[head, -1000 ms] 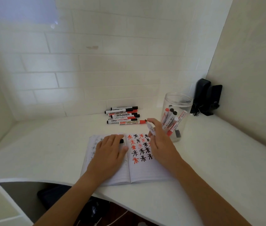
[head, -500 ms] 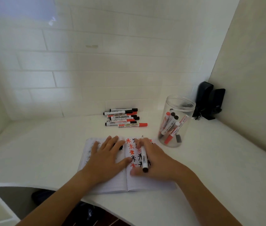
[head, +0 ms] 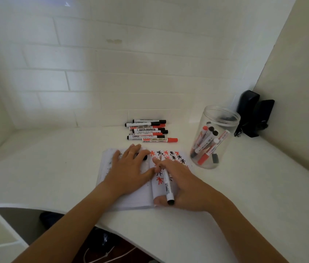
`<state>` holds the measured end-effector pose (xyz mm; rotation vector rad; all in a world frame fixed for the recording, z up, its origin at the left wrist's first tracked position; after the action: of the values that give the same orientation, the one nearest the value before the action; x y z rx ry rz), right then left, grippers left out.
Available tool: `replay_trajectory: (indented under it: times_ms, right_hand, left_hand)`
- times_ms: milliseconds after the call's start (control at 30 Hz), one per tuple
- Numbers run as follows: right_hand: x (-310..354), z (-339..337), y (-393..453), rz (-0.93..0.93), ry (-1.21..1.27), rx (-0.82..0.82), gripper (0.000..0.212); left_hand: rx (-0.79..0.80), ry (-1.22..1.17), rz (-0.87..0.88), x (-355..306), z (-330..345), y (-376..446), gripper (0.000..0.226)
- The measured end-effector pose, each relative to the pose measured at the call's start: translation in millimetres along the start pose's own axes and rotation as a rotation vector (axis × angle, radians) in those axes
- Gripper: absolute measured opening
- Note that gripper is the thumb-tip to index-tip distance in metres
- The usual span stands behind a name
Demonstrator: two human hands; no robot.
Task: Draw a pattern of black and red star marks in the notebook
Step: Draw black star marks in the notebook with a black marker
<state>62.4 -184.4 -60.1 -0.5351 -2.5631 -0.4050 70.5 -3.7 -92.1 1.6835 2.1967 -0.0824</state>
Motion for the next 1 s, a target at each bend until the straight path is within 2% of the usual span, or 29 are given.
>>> replay_trajectory:
  times_ms: [67, 100, 167, 200, 367, 467, 633, 800, 1000]
  right_hand:
    - [1.6, -12.8, 0.8, -0.033, 0.161, -0.252, 0.042]
    - [0.9, -20.5, -0.3, -0.050, 0.233, -0.406, 0.029]
    - [-6.8, -29.0, -4.2, -0.014, 0.415, -0.639, 0.031]
    - [-12.0, -28.6, -5.7, 0.039, 0.501, -0.690, 0.035]
    - [-20.4, -14.6, -6.7, 0.166, 0.674, -0.630, 0.019]
    - [-20.2, -10.9, -7.5, 0.199, 0.676, -0.666, 0.009]
    - [-18.3, -9.9, -13.1, 0.216, 0.581, -0.669, 0.015]
    - [-14.1, -17.0, -17.5, 0.195, 0.637, -0.740, 0.010]
    - [-9.3, -6.2, -28.1, 0.294, 0.605, -0.599, 0.018]
  left_hand:
    - [-0.011, -0.013, 0.010, 0.9, 0.1, 0.4, 0.077]
    - [-0.010, -0.019, 0.014, 1.4, 0.3, -0.1, 0.080]
    - [0.006, -0.036, 0.018, 2.2, -0.1, -0.9, 0.083]
    - [0.022, -0.045, 0.016, 2.9, -0.1, -0.9, 0.084]
    - [0.060, -0.054, 0.005, 4.1, 1.4, 0.7, 0.087]
    - [0.051, -0.055, 0.010, 4.9, 3.4, 1.7, 0.086]
    - [0.045, -0.059, 0.019, 4.9, 2.9, 2.0, 0.086]
    - [0.070, -0.063, 0.019, 4.3, 1.4, 1.1, 0.084]
    - [0.097, -0.056, 0.019, 3.5, -0.5, 0.4, 0.085]
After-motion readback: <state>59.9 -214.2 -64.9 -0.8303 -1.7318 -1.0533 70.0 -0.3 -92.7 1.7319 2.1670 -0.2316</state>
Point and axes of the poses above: each hand's wrist, its own y-axis towards the middle knuckle, its own z-axis out of the palm, x = y × z, the point moved 6 cm from there along y, towards the middle knuckle, and after that the axes turned 15 degrees about -z, right-handed, at the moved point
